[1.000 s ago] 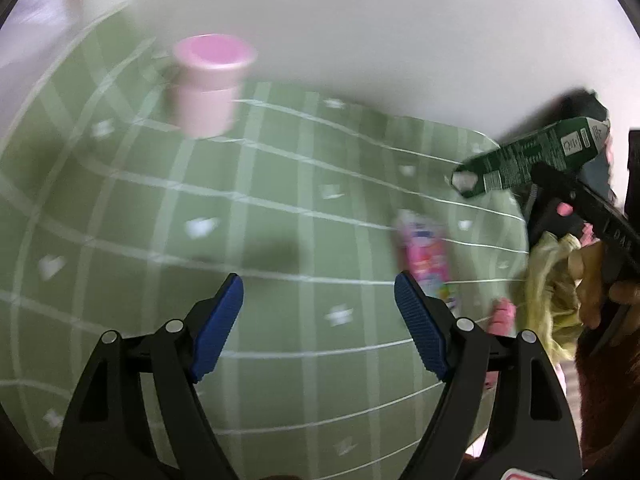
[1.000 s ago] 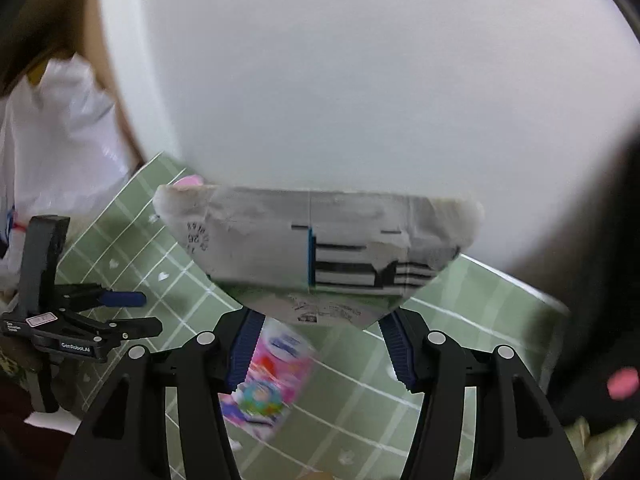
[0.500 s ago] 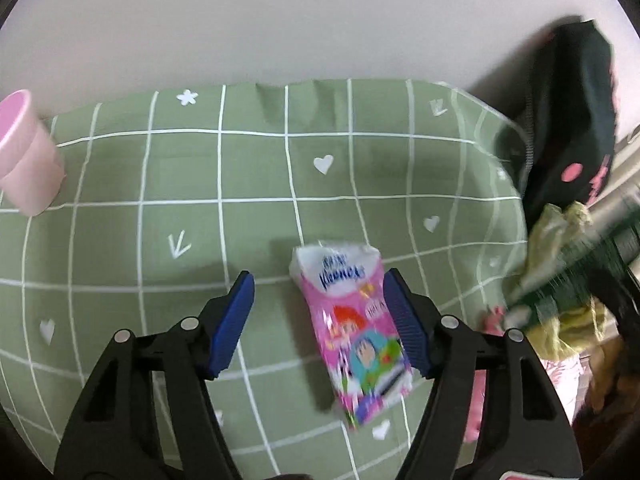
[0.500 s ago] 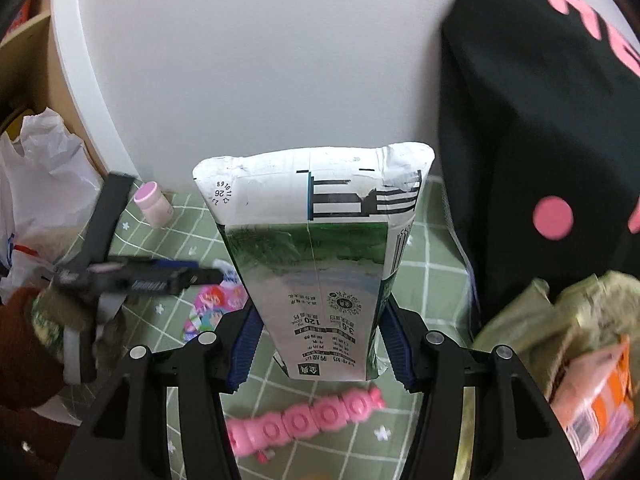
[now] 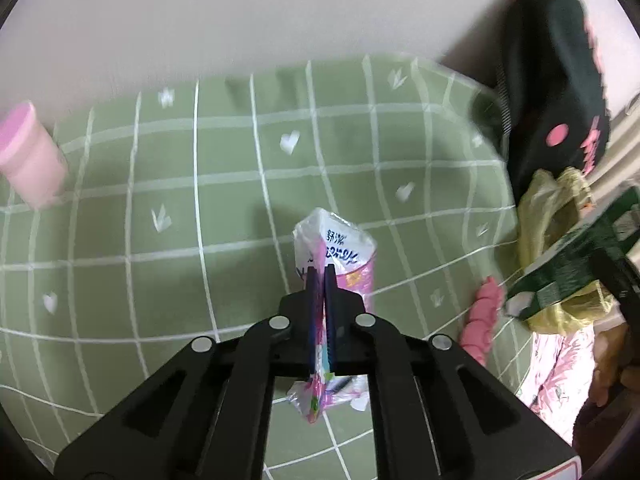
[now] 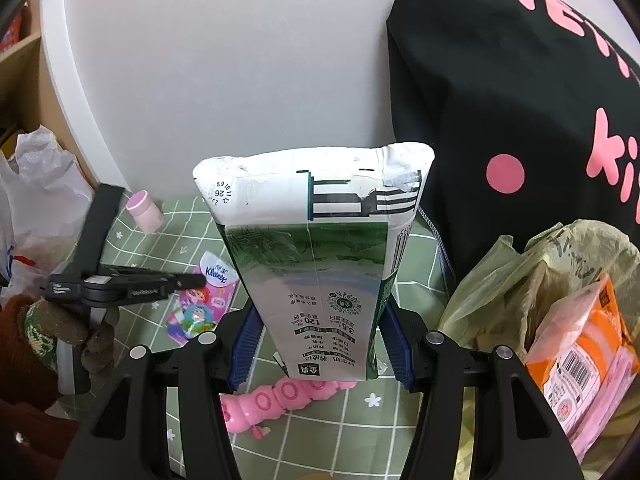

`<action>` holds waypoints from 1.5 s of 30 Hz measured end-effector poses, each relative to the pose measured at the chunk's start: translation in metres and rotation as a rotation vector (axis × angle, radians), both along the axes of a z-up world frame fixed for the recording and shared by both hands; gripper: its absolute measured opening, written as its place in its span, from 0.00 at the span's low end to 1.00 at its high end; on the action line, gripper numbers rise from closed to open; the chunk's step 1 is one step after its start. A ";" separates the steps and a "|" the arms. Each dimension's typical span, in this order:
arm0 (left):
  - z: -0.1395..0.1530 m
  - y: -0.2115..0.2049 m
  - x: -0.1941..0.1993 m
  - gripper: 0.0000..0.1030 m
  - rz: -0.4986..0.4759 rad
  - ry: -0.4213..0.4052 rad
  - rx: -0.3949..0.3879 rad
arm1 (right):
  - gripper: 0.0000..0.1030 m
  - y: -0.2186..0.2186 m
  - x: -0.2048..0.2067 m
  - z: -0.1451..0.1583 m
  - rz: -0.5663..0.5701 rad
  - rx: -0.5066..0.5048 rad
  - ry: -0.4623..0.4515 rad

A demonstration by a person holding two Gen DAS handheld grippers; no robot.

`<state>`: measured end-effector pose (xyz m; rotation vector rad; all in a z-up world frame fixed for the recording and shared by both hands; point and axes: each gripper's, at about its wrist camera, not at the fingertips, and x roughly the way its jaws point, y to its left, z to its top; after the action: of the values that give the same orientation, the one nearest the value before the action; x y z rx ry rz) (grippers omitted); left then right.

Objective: Collect trash
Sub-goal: 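Carry the carton and tissue packet over the yellow bag and open both tools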

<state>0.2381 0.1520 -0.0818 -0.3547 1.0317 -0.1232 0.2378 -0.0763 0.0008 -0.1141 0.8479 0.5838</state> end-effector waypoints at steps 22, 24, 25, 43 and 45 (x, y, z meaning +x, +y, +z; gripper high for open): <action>0.140 -0.032 -0.011 0.03 -0.134 -0.450 0.091 | 0.51 -0.073 -0.024 0.076 -0.120 0.073 -0.189; 0.150 -0.049 -0.006 0.03 -0.179 -0.482 0.088 | 0.51 -0.084 -0.026 0.088 -0.149 0.073 -0.217; 0.154 -0.057 -0.003 0.03 -0.197 -0.493 0.083 | 0.51 -0.097 -0.028 0.095 -0.172 0.072 -0.238; 0.161 -0.261 0.069 0.03 -0.524 -0.473 -0.140 | 0.51 -0.274 -0.008 0.090 -0.407 0.118 -0.179; 0.141 -0.288 0.081 0.03 -0.549 -0.399 -0.114 | 0.51 -0.274 0.004 0.073 -0.381 0.109 -0.128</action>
<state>0.3195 -0.1360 0.0590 -0.1314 0.7038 -0.7209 0.2415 -0.3498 0.0741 0.1075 0.6890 0.2605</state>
